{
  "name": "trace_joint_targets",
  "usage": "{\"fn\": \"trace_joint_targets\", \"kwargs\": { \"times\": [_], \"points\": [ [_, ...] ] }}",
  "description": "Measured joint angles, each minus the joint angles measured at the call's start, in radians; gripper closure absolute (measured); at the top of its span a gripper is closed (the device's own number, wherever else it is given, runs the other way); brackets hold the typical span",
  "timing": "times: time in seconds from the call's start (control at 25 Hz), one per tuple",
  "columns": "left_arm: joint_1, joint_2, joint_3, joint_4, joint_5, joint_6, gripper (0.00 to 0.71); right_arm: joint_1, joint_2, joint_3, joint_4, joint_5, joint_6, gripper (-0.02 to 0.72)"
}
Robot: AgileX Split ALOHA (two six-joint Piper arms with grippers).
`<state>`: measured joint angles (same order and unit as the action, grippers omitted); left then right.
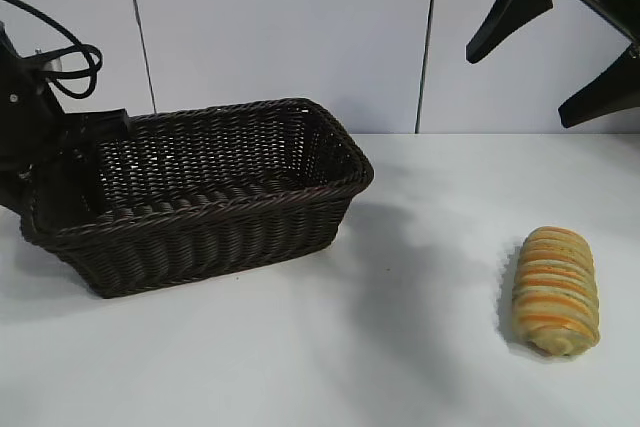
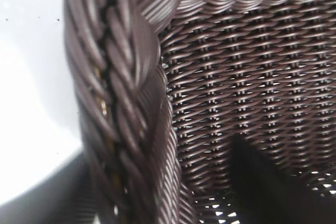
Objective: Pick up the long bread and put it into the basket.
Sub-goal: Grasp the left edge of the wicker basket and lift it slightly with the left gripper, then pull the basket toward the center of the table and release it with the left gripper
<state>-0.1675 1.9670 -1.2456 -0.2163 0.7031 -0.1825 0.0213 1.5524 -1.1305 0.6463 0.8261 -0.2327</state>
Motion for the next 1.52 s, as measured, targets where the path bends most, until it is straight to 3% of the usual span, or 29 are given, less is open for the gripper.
{"fn": "trace_joint_targets", "kwargs": {
  "times": [0.24, 0.56, 0.96, 1.4, 1.48, 1.52],
  "points": [
    [0.0, -0.013, -0.045, -0.012, 0.046, 0.029, 0.605, 0.0, 0.0, 0.0, 0.001, 0.004, 0.0, 0.008],
    [-0.002, -0.041, -0.158, -0.12, 0.201, 0.213, 0.609, 0.0, 0.0, 0.0, 0.001, 0.004, 0.0, 0.008],
    [-0.116, -0.031, -0.163, -0.17, 0.15, 0.225, 0.609, 0.0, 0.0, 0.0, 0.001, 0.008, 0.0, 0.008],
    [-0.12, 0.072, -0.158, -0.176, 0.097, 0.194, 0.61, 0.003, 0.0, 0.0, 0.004, 0.016, 0.0, 0.008],
    [-0.12, 0.077, -0.158, -0.179, 0.092, 0.183, 0.581, 0.003, 0.0, 0.0, 0.005, 0.016, 0.0, 0.008],
    [-0.12, 0.077, -0.158, -0.182, 0.09, 0.183, 0.527, 0.003, 0.0, 0.0, 0.005, 0.016, 0.0, 0.008]
  ]
}}
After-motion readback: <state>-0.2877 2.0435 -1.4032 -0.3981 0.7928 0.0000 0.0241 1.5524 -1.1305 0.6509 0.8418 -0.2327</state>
